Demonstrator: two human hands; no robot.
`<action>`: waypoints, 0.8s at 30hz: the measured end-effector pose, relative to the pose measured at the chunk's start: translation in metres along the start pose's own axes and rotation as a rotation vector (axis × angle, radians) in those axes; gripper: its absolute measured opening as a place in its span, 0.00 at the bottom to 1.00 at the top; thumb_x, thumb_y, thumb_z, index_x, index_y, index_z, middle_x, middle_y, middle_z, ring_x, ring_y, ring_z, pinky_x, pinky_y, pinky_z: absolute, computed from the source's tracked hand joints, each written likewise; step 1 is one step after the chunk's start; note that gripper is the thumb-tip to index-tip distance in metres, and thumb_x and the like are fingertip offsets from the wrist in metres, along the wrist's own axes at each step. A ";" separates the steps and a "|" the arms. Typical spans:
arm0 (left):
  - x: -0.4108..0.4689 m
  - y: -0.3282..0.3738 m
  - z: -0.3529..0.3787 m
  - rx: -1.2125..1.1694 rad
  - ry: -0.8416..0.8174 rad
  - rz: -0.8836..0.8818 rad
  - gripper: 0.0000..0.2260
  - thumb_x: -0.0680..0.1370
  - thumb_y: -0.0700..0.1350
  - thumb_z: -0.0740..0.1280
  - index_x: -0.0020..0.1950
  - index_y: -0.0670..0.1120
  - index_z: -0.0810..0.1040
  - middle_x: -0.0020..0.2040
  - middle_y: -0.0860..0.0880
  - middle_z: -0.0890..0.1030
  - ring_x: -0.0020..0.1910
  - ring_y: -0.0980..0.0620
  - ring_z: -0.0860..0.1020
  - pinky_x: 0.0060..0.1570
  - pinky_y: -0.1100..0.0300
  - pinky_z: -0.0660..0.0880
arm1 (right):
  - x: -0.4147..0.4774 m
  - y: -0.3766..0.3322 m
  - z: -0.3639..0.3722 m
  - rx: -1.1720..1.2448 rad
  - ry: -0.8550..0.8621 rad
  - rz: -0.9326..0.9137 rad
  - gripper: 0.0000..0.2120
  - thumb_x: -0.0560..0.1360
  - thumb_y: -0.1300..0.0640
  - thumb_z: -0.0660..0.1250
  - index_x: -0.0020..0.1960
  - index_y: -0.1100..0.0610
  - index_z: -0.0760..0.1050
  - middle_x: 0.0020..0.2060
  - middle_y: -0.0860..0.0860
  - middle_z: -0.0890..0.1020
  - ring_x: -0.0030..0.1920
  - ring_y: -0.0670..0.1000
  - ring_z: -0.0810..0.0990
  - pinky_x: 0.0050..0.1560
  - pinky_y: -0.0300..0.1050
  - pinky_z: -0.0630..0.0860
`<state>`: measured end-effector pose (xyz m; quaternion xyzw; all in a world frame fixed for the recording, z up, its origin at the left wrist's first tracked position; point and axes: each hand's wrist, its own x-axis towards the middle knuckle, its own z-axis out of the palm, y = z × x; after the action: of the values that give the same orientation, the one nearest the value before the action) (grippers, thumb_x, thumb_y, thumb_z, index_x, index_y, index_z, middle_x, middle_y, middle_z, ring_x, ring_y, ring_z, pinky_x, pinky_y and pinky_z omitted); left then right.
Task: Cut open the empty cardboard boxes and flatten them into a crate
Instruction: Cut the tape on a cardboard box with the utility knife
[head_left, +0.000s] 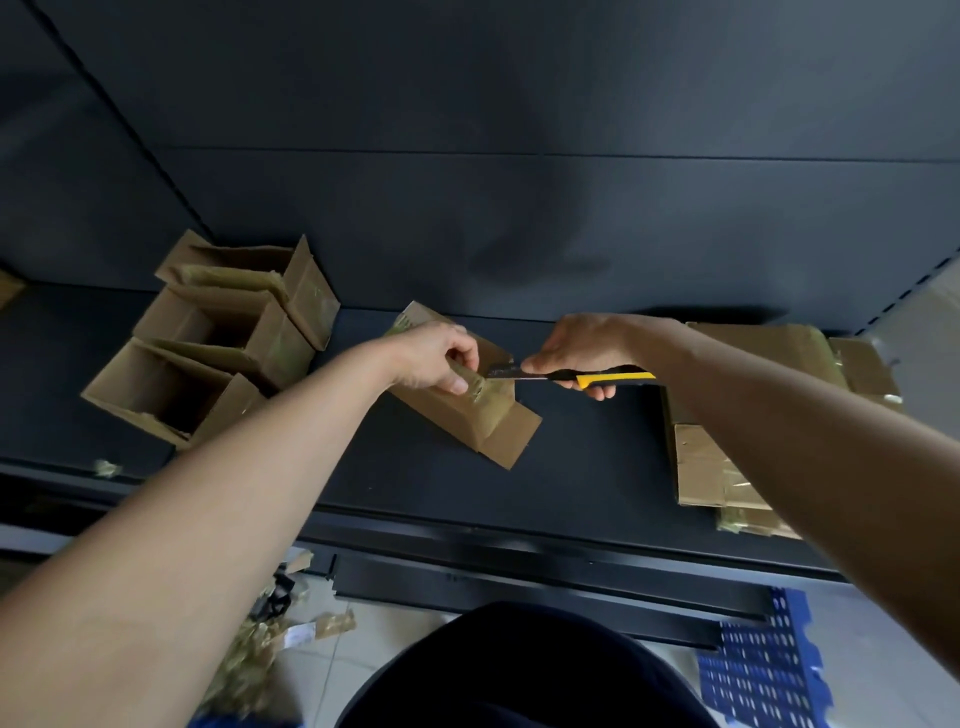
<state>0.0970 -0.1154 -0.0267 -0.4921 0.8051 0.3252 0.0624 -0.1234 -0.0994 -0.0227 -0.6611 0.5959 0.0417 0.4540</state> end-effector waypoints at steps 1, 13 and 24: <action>0.000 0.001 0.000 0.001 -0.001 -0.002 0.11 0.72 0.41 0.72 0.39 0.56 0.74 0.47 0.56 0.73 0.46 0.55 0.70 0.40 0.61 0.62 | 0.001 -0.002 0.000 -0.030 0.014 -0.005 0.23 0.76 0.41 0.63 0.33 0.60 0.74 0.25 0.55 0.77 0.24 0.53 0.78 0.27 0.41 0.75; 0.001 0.001 0.003 -0.003 0.003 0.038 0.11 0.71 0.40 0.73 0.40 0.53 0.74 0.44 0.56 0.71 0.47 0.55 0.70 0.42 0.60 0.63 | 0.008 -0.018 0.016 -0.195 -0.010 -0.013 0.23 0.77 0.42 0.60 0.33 0.59 0.71 0.24 0.52 0.74 0.22 0.53 0.74 0.27 0.41 0.74; 0.000 0.001 0.006 -0.058 0.022 0.057 0.11 0.71 0.39 0.73 0.38 0.53 0.75 0.42 0.58 0.72 0.42 0.58 0.70 0.39 0.65 0.64 | 0.001 -0.016 0.021 -0.078 -0.093 0.011 0.22 0.77 0.43 0.60 0.34 0.59 0.72 0.24 0.53 0.74 0.21 0.53 0.74 0.25 0.41 0.72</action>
<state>0.0949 -0.1116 -0.0313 -0.4740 0.8097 0.3447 0.0299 -0.0995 -0.0881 -0.0265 -0.6725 0.5756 0.0980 0.4548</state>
